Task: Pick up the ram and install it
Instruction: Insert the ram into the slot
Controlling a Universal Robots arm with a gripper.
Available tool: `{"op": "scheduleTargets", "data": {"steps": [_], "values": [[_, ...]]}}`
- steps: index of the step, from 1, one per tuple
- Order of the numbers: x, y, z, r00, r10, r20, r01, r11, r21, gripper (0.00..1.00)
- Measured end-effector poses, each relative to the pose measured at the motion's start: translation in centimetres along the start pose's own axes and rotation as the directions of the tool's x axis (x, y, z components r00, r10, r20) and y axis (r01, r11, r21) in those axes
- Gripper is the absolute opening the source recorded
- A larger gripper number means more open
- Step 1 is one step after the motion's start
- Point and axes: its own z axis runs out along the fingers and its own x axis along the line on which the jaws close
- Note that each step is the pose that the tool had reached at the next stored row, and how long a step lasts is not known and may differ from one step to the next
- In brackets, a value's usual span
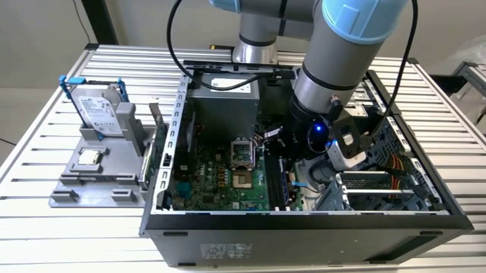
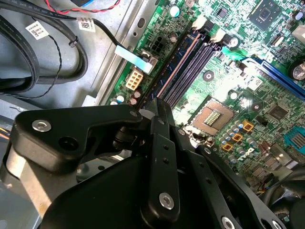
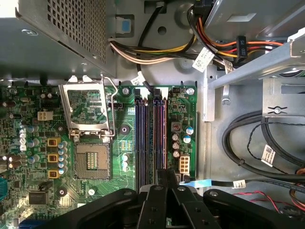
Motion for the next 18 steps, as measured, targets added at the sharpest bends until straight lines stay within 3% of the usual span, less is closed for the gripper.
{"op": "scheduleTargets", "data": {"steps": [7,18], "values": [[0.00,-0.01,0.00,1.0000,-0.004,0.0000,0.004,1.0000,0.0002,0.00],[0.04,-0.01,0.00,0.9980,-0.063,-0.0011,0.063,0.9980,0.0026,0.00]]}}
